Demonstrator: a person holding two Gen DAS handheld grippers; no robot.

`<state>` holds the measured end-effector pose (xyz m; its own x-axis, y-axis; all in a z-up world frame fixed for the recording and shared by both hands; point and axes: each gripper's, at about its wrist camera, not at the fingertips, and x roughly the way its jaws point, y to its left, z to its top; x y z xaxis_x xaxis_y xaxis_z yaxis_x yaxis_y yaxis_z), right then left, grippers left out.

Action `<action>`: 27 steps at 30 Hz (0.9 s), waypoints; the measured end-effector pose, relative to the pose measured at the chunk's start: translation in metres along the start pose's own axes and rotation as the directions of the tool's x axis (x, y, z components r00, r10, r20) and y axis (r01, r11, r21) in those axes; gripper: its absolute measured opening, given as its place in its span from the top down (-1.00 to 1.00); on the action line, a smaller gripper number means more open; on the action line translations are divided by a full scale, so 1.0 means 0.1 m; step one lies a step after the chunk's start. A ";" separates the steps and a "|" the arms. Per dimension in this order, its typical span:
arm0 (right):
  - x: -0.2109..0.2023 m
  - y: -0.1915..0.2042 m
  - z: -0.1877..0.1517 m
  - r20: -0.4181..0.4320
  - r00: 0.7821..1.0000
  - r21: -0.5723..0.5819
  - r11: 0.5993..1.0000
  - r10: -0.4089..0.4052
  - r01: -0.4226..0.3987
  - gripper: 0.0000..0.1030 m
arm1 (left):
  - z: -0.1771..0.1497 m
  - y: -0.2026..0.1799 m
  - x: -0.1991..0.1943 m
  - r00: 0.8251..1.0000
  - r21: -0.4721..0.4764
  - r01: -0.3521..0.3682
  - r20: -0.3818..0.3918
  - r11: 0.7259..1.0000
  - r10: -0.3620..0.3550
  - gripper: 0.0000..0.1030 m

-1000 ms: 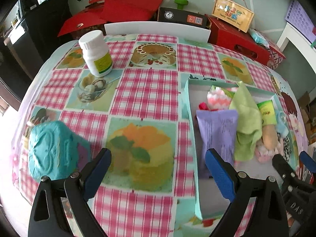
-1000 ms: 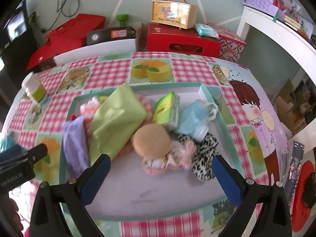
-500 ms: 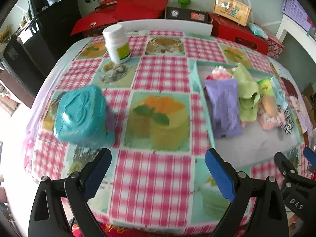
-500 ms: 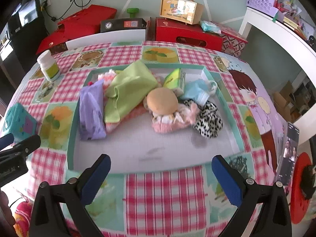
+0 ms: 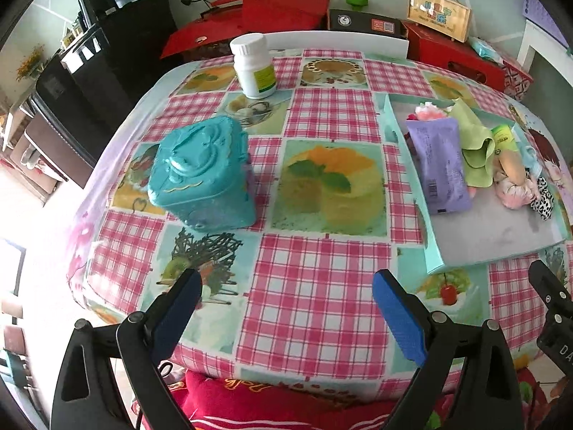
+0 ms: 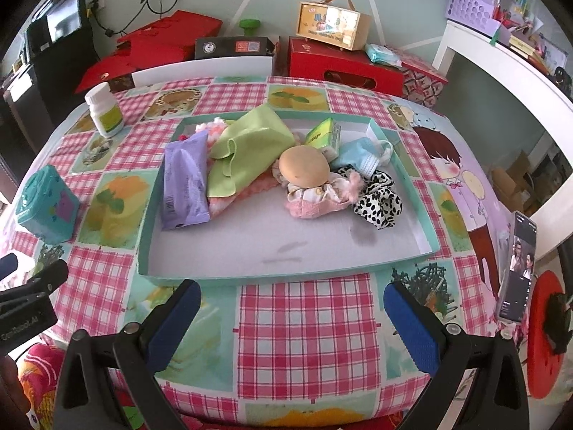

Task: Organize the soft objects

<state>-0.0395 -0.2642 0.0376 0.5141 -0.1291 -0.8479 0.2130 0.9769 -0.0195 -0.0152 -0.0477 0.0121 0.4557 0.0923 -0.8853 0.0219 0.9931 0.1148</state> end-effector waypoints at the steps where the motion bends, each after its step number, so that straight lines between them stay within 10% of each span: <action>1: 0.00 0.01 -0.01 -0.001 1.000 -0.002 1.000 0.006 -0.006 -1.00 | -0.01 0.01 0.01 1.000 -0.002 -0.001 0.001 1.000 0.001 -0.86; 27: 0.07 0.13 -0.14 0.031 0.999 -0.042 0.999 0.009 -0.008 -1.00 | -0.16 0.06 0.02 0.998 -0.020 -0.029 0.061 0.999 0.030 -0.86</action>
<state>-0.0451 -0.2503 0.0238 0.5416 -0.1256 -0.8312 0.1744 0.9841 -0.0350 -0.0282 -0.0403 0.0042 0.5097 0.1176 -0.8523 -0.0093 0.9913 0.1312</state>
